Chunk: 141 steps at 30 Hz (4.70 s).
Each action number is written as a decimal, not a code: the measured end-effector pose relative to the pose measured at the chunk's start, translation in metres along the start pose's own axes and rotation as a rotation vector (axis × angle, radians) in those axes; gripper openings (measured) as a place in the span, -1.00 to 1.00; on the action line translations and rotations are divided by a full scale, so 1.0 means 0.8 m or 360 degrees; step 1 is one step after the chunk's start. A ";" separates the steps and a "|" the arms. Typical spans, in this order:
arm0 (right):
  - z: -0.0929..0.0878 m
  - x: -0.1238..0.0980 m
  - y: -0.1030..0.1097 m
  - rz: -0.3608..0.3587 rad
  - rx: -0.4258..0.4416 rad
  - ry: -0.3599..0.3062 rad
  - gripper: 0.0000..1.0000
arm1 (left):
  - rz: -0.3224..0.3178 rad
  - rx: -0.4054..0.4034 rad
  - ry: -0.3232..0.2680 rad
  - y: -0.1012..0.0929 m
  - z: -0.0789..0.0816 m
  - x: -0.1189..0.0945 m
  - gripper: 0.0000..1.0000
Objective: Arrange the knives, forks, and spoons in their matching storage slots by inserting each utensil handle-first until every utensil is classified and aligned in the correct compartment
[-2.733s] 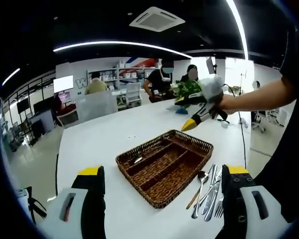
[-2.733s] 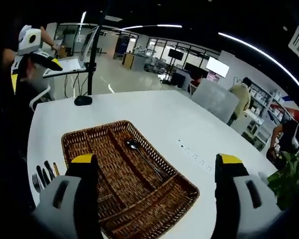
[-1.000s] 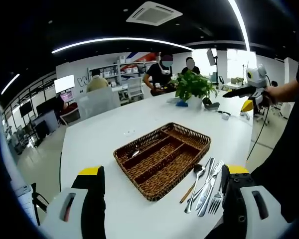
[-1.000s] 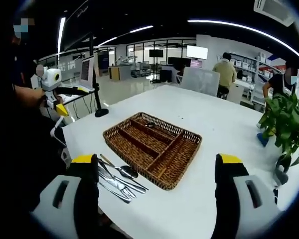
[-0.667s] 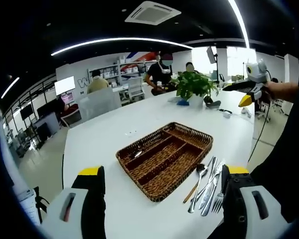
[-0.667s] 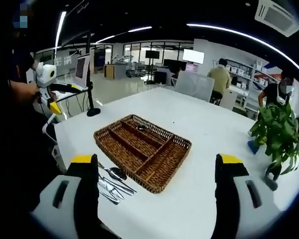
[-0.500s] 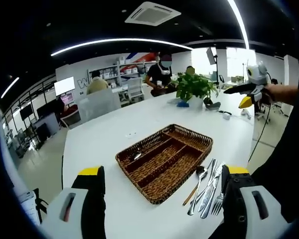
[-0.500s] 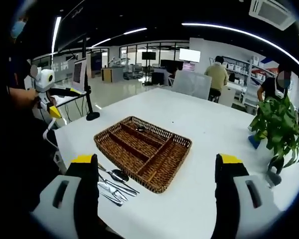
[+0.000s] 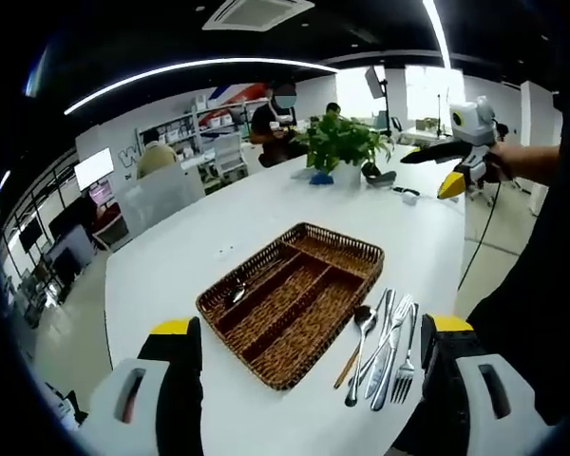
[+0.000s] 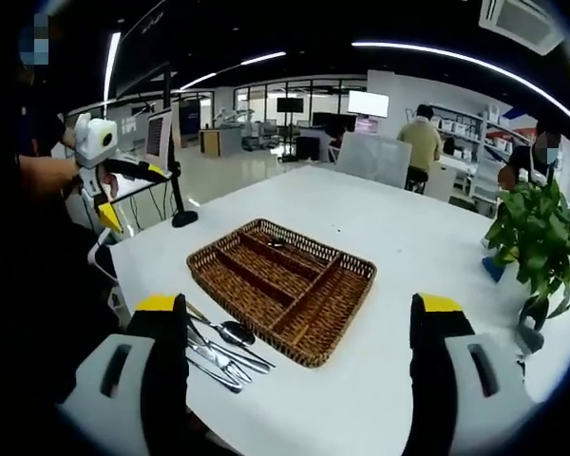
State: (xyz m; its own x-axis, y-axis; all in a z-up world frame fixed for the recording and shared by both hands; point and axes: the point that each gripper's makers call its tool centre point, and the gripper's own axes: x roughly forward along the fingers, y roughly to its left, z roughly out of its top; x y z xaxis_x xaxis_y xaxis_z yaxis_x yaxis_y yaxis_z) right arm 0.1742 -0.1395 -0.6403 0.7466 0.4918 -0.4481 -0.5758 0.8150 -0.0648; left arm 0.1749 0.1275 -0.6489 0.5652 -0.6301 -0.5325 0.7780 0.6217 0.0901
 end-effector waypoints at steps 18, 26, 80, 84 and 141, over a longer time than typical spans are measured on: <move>-0.005 -0.011 -0.015 -0.0044 0.0011 -0.0016 1.00 | -0.0244 0.0109 0.0243 -0.039 -0.032 0.075 0.80; -0.010 -0.012 -0.022 -0.0063 0.0027 -0.0017 1.00 | -0.0304 0.0173 0.0283 -0.059 -0.050 0.104 0.66; -0.011 -0.030 -0.016 -0.0076 0.0075 -0.0030 0.95 | -0.0547 0.0061 0.0486 -0.112 -0.168 0.229 -0.84; -0.011 -0.031 -0.018 -0.0083 0.0077 -0.0030 0.94 | -0.0546 0.0051 0.0470 -0.113 -0.161 0.229 -0.91; -0.004 -0.019 -0.016 -0.0011 0.0060 -0.0037 1.00 | -0.0799 0.0492 0.0784 -0.103 -0.109 0.167 -0.98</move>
State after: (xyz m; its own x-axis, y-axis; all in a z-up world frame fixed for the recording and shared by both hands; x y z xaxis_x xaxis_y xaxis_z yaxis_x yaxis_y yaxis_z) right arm 0.1691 -0.1585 -0.6356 0.7583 0.4926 -0.4271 -0.5579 0.8292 -0.0342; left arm 0.1624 0.0323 -0.8009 -0.0072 -0.4776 -0.8786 0.9913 0.1120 -0.0690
